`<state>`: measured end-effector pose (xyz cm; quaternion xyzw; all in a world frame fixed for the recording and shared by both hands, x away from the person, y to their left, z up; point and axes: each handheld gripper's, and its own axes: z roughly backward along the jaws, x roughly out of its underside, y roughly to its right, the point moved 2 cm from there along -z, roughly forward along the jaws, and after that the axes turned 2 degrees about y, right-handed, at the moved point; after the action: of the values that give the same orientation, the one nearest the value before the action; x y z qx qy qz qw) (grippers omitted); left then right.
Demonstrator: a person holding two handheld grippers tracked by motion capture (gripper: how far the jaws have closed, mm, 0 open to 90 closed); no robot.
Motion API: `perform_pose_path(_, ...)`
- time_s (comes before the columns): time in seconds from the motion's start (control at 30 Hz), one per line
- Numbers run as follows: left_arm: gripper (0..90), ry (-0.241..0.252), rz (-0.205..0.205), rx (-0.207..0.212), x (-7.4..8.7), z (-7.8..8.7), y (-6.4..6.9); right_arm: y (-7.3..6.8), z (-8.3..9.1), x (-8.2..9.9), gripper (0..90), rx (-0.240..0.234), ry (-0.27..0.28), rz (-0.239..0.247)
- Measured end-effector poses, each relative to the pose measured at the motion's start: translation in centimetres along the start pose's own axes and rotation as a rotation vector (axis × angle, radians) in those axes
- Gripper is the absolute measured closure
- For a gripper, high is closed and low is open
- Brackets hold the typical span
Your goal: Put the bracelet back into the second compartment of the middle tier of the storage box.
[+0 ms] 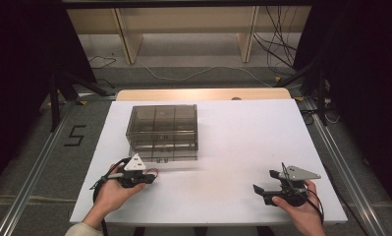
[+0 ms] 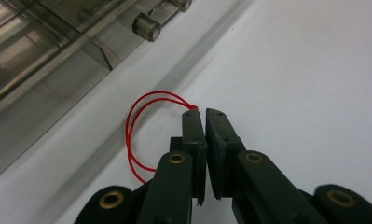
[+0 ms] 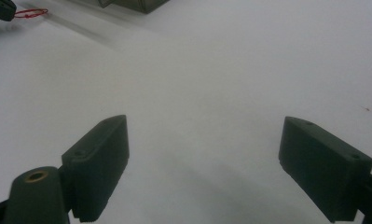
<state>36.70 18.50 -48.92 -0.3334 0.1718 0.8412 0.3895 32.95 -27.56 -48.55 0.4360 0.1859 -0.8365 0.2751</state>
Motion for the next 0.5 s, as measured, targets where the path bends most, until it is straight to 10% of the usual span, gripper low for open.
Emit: perform_pose_path(0.5,86.6,0.035,0.002,-0.005,-0.35,0.97,0.17,0.03,0.03,0.00,17.0,0.002,-0.001,-0.001)
